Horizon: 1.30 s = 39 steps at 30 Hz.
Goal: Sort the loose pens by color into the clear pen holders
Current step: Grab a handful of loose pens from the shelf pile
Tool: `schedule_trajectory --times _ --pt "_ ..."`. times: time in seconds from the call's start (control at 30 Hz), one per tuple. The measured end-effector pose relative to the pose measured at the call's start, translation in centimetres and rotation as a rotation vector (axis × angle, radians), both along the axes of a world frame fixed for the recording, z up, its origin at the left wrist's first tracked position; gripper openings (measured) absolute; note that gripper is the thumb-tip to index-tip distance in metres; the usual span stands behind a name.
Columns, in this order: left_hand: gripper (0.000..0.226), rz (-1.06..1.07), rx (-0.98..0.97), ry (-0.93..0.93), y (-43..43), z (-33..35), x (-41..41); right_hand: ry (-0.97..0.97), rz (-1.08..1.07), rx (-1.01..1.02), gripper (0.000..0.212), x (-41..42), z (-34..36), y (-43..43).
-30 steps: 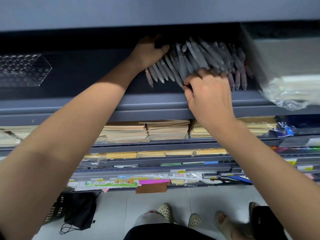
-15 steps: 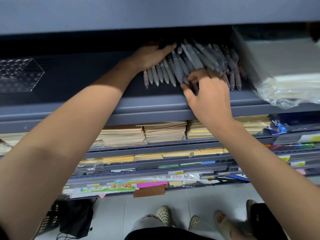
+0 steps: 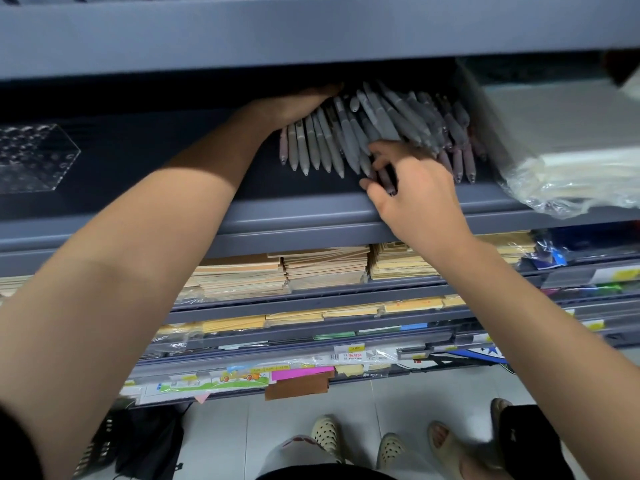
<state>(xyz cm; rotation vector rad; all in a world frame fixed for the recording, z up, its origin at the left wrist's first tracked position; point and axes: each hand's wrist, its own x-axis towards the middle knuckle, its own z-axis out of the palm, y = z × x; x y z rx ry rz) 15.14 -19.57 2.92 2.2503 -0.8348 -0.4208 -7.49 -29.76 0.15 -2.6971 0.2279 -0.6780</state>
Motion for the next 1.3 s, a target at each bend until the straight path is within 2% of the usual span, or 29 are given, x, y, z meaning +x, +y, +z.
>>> schedule_trajectory --times 0.27,0.43,0.57,0.8,0.97,1.1,1.3 --pt "0.071 0.008 -0.042 -0.02 -0.3 -0.1 0.4 -0.026 -0.041 -0.135 0.041 1.0 -0.2 0.1" --pt "0.074 -0.03 -0.074 -0.017 -0.5 -0.3 0.7 -0.046 -0.043 -0.121 0.042 1.1 -0.3 0.0" --pt "0.078 0.017 -0.092 -0.068 -0.7 -0.5 0.8 -0.073 -0.058 -0.137 0.043 1.3 -0.3 0.3" --pt "0.055 0.053 -0.204 -0.149 -0.9 -1.1 1.4 -0.092 -0.097 -0.152 0.044 1.5 -0.3 0.5" --pt "0.045 0.068 -0.155 -0.207 -1.3 -0.8 2.0 -0.109 -0.059 -0.087 0.048 1.0 -0.2 0.6" --pt "0.044 0.128 -0.162 -0.212 -1.5 -0.6 1.8 -0.124 -0.039 -0.101 0.053 0.7 -0.3 0.7" --pt "0.042 0.259 -0.241 -0.19 -0.7 -0.4 0.9 -0.132 -0.041 -0.089 0.044 0.8 -0.5 0.7"
